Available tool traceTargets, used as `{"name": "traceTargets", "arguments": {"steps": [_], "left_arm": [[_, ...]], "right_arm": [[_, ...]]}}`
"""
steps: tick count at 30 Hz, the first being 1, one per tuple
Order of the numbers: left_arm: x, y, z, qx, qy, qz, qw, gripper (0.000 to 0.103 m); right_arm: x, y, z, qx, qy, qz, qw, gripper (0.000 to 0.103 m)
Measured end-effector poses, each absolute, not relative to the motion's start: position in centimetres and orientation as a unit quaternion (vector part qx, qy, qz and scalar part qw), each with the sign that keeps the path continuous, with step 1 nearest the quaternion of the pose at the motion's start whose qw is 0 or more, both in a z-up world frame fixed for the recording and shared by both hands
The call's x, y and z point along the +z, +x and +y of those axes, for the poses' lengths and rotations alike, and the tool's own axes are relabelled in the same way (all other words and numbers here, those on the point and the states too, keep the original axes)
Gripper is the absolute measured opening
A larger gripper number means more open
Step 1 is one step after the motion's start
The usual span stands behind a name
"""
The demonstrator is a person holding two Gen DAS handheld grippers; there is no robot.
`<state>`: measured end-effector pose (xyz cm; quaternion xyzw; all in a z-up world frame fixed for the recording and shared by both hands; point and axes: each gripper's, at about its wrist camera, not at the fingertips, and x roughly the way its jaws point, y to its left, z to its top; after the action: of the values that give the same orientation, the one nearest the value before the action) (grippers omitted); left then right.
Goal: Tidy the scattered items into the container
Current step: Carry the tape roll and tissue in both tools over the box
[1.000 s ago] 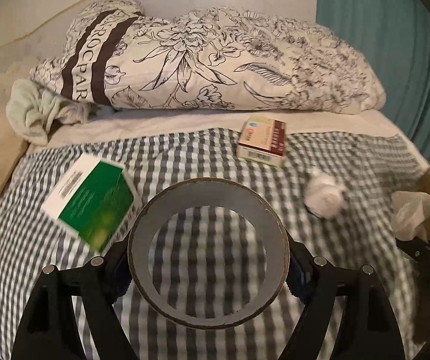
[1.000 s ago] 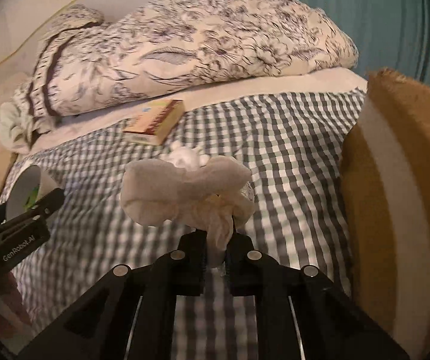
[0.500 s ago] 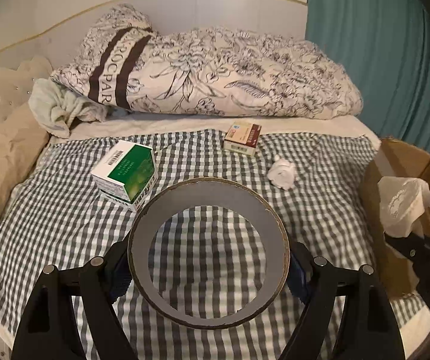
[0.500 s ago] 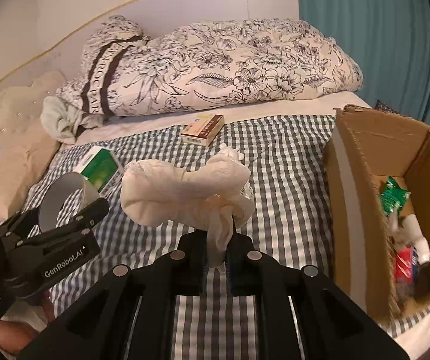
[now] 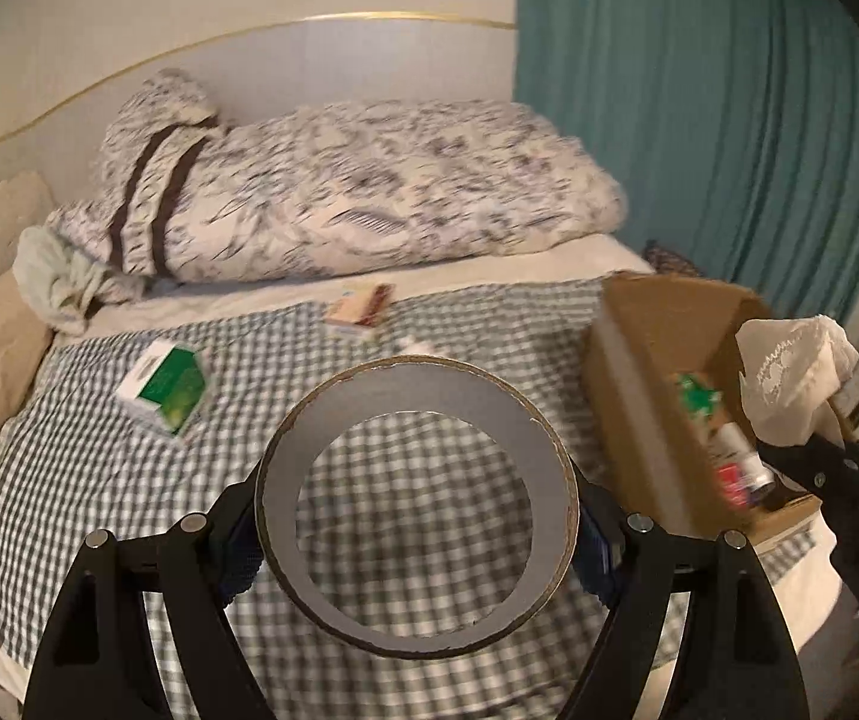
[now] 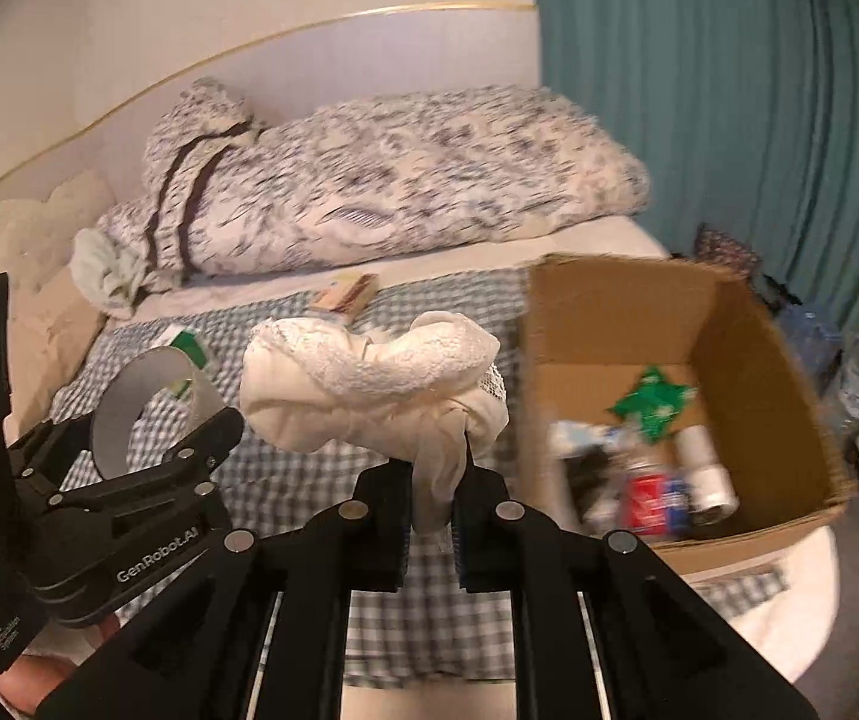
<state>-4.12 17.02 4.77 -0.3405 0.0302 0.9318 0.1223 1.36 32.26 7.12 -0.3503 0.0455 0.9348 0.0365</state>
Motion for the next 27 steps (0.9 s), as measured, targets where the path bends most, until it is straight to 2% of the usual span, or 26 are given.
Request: {"name": "traceTargets", "arguments": {"steps": [10,18,27], "left_arm": [[6.8,-3.4,27.7,0.922,-0.326,0.071,0.196,0.084],[4.3,-4.3,35.2,0.897,-0.353,0.11,0.241,0.084],[1.3,-5.6,38.2,0.883,-0.376,0.129,0.247,0.084]], "right_arm": [[9.7,3.7,41.7,0.935,-0.335,0.069,0.097,0.012],[7.3,2.6,48.4,0.918,-0.361,0.095,0.132,0.012],[4.2,0.7,51.9,0.904,-0.388,0.113,0.138,0.012]]}}
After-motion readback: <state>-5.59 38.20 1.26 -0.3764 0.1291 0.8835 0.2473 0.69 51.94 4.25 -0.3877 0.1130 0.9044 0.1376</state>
